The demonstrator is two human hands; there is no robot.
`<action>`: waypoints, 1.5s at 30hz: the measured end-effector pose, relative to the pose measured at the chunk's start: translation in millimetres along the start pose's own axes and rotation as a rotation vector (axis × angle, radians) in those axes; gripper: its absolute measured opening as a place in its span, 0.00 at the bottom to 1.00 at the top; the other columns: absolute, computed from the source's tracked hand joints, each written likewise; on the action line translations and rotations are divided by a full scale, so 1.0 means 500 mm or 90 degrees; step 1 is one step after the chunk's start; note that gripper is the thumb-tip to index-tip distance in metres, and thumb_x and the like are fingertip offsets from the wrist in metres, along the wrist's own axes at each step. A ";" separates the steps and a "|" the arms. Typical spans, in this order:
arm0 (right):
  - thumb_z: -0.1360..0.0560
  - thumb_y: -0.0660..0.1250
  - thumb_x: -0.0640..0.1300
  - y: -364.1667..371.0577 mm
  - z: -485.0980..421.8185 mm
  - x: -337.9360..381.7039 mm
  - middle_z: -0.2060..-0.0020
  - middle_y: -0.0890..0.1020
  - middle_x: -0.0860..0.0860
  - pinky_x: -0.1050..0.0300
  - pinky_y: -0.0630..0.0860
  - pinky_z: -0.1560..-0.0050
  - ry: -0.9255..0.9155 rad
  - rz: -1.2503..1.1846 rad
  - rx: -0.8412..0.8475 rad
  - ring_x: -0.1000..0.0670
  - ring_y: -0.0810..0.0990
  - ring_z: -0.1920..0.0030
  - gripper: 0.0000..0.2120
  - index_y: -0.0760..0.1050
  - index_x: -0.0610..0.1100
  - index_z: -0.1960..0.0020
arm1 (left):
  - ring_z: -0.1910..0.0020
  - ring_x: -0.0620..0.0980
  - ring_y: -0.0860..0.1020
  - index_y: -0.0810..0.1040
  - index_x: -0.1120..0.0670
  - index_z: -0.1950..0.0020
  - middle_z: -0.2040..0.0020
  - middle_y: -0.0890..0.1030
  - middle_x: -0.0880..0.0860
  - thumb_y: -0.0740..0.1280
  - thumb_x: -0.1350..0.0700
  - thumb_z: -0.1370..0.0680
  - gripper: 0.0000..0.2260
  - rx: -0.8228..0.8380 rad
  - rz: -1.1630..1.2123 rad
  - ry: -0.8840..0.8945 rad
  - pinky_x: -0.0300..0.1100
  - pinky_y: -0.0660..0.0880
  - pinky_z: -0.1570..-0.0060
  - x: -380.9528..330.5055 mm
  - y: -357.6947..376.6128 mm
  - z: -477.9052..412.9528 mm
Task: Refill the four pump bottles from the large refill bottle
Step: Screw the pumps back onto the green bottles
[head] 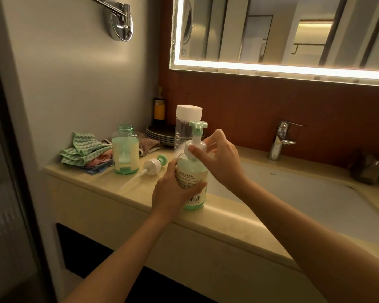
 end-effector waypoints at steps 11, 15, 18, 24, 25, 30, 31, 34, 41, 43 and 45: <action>0.30 0.71 0.51 0.000 0.007 -0.003 0.55 0.76 0.57 0.68 0.71 0.58 0.031 -0.122 0.075 0.60 0.74 0.56 0.17 0.71 0.45 0.47 | 0.46 0.47 0.77 0.66 0.50 0.33 0.44 0.78 0.49 0.74 0.42 0.36 0.35 -0.001 -0.006 -0.005 0.50 0.77 0.48 0.000 0.000 0.000; 0.30 0.70 0.54 0.003 0.001 0.001 0.50 0.74 0.55 0.65 0.72 0.55 0.076 -0.142 0.122 0.55 0.73 0.51 0.27 0.65 0.44 0.38 | 0.46 0.47 0.77 0.65 0.49 0.33 0.44 0.77 0.48 0.75 0.44 0.36 0.35 0.002 -0.001 -0.007 0.50 0.77 0.48 0.000 0.002 0.000; 0.25 0.64 0.53 -0.001 0.003 -0.003 0.41 0.75 0.51 0.53 0.75 0.43 0.087 -0.215 0.171 0.51 0.75 0.42 0.26 0.63 0.46 0.30 | 0.46 0.47 0.77 0.66 0.49 0.32 0.43 0.78 0.49 0.75 0.43 0.36 0.35 -0.003 -0.001 0.000 0.50 0.77 0.48 -0.001 0.002 0.000; 0.35 0.75 0.52 -0.009 -0.011 0.013 0.60 0.75 0.54 0.65 0.72 0.63 0.054 -0.099 0.042 0.56 0.74 0.60 0.20 0.70 0.44 0.52 | 0.46 0.47 0.77 0.65 0.48 0.33 0.45 0.78 0.48 0.75 0.42 0.37 0.36 -0.004 0.006 -0.008 0.51 0.77 0.48 0.004 0.002 0.001; 0.36 0.75 0.54 -0.008 -0.016 0.015 0.60 0.75 0.54 0.65 0.71 0.63 0.060 -0.078 0.045 0.56 0.73 0.61 0.22 0.69 0.44 0.53 | 0.46 0.47 0.76 0.65 0.48 0.32 0.44 0.78 0.48 0.75 0.43 0.37 0.36 -0.004 0.003 -0.005 0.50 0.77 0.47 0.003 0.002 0.000; 0.29 0.65 0.58 -0.016 -0.013 0.014 0.44 0.77 0.49 0.55 0.76 0.45 0.096 -0.165 0.162 0.51 0.77 0.45 0.24 0.70 0.45 0.39 | 0.45 0.47 0.77 0.65 0.49 0.32 0.43 0.78 0.48 0.75 0.43 0.36 0.36 0.000 0.012 0.007 0.50 0.77 0.47 0.003 0.002 0.001; 0.27 0.65 0.55 -0.020 -0.010 0.014 0.42 0.78 0.49 0.56 0.75 0.44 0.090 -0.188 0.177 0.51 0.77 0.44 0.22 0.71 0.44 0.38 | 0.45 0.46 0.77 0.65 0.49 0.32 0.42 0.78 0.48 0.74 0.43 0.36 0.36 0.002 0.013 0.005 0.50 0.77 0.47 0.003 0.003 0.001; 0.27 0.68 0.46 -0.022 -0.007 0.012 0.48 0.80 0.49 0.59 0.75 0.47 0.059 -0.189 0.152 0.53 0.78 0.48 0.14 0.75 0.42 0.42 | 0.46 0.46 0.76 0.64 0.48 0.32 0.42 0.77 0.48 0.75 0.44 0.36 0.36 0.005 0.016 0.002 0.49 0.77 0.46 0.003 0.003 0.000; 0.32 0.71 0.56 -0.004 -0.010 0.017 0.48 0.74 0.51 0.64 0.71 0.56 0.091 -0.101 0.082 0.53 0.74 0.50 0.25 0.68 0.48 0.40 | 0.46 0.46 0.76 0.64 0.49 0.31 0.43 0.77 0.49 0.75 0.44 0.35 0.36 0.008 0.010 0.002 0.48 0.78 0.47 0.002 0.002 -0.001; 0.28 0.67 0.55 -0.002 -0.005 0.013 0.41 0.74 0.50 0.57 0.75 0.47 0.109 -0.149 0.130 0.51 0.74 0.43 0.27 0.66 0.48 0.33 | 0.46 0.46 0.76 0.65 0.49 0.32 0.43 0.78 0.48 0.75 0.43 0.36 0.36 0.008 0.019 0.004 0.49 0.78 0.47 0.003 0.003 -0.001; 0.26 0.66 0.49 -0.004 -0.002 0.013 0.40 0.76 0.49 0.50 0.74 0.40 0.105 -0.181 0.151 0.50 0.75 0.42 0.22 0.69 0.45 0.34 | 0.46 0.46 0.76 0.65 0.49 0.33 0.44 0.78 0.48 0.75 0.44 0.36 0.35 0.006 0.021 0.002 0.49 0.77 0.47 0.003 0.002 0.000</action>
Point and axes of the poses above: each hand's wrist, its own z-axis away from the middle knuckle, its own y-axis out of the palm, x = y × z, the point moved 3 cm from there along -z, towards the middle knuckle
